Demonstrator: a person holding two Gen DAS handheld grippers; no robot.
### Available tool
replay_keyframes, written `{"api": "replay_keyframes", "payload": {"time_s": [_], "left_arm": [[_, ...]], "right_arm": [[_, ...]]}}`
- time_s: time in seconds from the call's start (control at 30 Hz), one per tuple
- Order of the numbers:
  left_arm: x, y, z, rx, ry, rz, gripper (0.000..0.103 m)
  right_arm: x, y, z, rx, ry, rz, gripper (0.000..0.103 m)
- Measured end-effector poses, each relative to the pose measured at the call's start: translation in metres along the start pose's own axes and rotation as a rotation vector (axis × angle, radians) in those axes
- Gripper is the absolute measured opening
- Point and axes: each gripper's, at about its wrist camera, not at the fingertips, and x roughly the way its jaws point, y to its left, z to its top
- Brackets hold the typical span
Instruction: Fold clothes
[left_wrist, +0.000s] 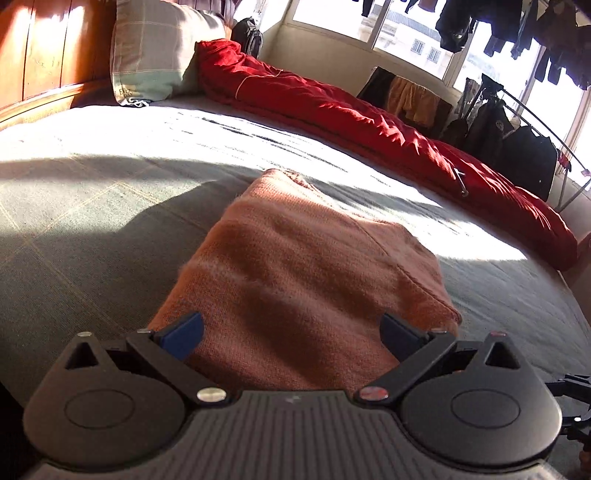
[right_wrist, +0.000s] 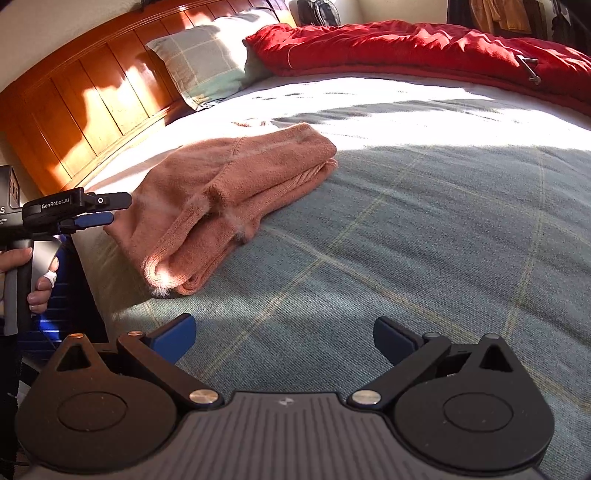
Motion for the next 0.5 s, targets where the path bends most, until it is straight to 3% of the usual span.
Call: {"api": "replay_keyframes", "payload": {"time_s": [0.2, 0.37, 0.5], "left_arm": [[0.000, -0.059, -0.019, 0.081, 0.016, -0.180, 0.102], [0.012, -0.080, -0.039, 0.103, 0.082, -0.100, 0.101], [-0.019, -0.090, -0.047, 0.105, -0.018, -0.065, 0.102]], "right_arm": [[-0.006, 0.002, 0.001, -0.004, -0.017, 0.004, 0.103], [-0.012, 0.009, -0.003, -0.022, -0.021, 0.035, 0.103], [-0.023, 0.014, -0.004, -0.043, -0.054, 0.065, 0.103]]}}
